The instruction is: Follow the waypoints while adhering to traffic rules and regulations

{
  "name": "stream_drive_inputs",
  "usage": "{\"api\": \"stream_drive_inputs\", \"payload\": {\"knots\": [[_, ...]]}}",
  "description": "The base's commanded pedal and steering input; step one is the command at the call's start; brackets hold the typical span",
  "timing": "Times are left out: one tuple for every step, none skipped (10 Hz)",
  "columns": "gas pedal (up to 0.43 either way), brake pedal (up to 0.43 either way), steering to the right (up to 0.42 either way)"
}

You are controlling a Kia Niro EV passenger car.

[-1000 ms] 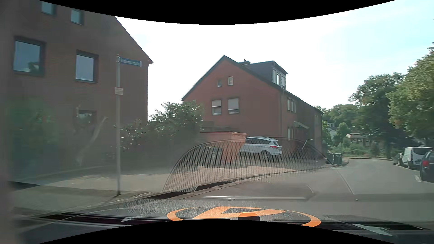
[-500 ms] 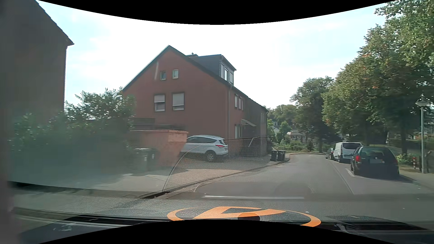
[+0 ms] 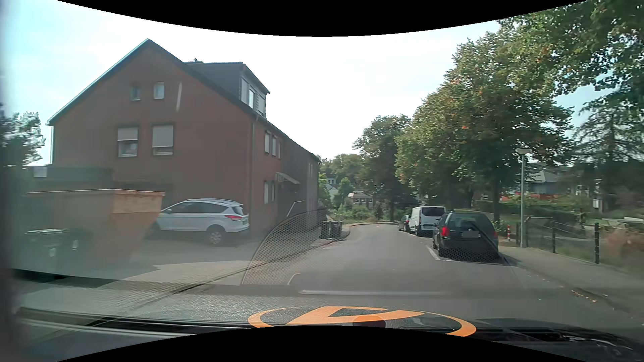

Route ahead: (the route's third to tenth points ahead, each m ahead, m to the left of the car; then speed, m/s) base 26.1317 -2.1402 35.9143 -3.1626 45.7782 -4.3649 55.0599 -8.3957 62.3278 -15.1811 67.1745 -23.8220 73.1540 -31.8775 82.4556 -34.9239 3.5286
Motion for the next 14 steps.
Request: {"api": "stream_drive_inputs", "payload": {"knots": [[0.000,0.213,0.516],[0.000,0.262,0.473],[0.000,0.293,0.434],[0.000,0.299,0.384],[0.000,0.305,0.336],[0.000,0.311,0.296],[0.000,0.317,0.248],[0.000,0.317,0.199],[0.000,0.317,0.154],[0.000,0.317,0.109],[0.000,0.311,0.071],[0.000,0.305,0.045],[0.000,0.293,0.021],[0.000,0.293,-0.004]]}}
